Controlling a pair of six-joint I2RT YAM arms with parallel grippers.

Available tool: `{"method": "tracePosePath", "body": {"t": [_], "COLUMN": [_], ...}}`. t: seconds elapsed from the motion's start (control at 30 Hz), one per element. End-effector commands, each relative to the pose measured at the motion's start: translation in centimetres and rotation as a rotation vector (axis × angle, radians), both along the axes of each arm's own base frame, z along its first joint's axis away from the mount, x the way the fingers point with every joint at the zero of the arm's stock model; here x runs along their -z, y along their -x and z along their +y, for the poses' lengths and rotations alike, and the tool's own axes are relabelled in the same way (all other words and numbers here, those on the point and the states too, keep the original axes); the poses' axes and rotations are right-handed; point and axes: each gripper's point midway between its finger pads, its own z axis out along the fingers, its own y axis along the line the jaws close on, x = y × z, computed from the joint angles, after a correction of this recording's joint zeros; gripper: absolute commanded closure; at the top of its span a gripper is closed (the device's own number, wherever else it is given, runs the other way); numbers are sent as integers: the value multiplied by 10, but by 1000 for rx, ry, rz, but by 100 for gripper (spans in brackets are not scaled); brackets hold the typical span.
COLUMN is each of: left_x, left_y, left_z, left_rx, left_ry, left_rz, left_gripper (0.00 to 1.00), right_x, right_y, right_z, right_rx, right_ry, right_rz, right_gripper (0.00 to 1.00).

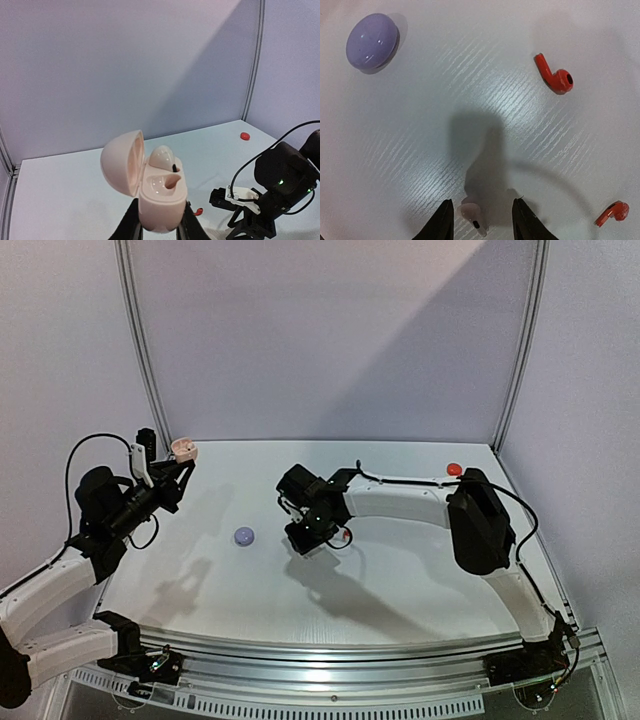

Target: Insert the wireless bluetooth earbuds into the charging case

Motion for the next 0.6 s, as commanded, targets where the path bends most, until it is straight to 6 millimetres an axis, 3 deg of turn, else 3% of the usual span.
{"method": "tracePosePath", "body": {"t": [0.0, 0.57], "left_x": [-1, 1], "left_y": [-1, 0], "left_z": [3, 3], "left_rx": [-4, -5], "left_ry": [9, 5], "left_rz": [6, 13], "left_gripper": [100, 100], "right_x": [13, 25], "right_y": [9, 21], "right_z": [4, 5], "right_rx": [-33, -54], "right_ry": [15, 43], "right_rz": [40, 66], "right_gripper": [62, 78]}}
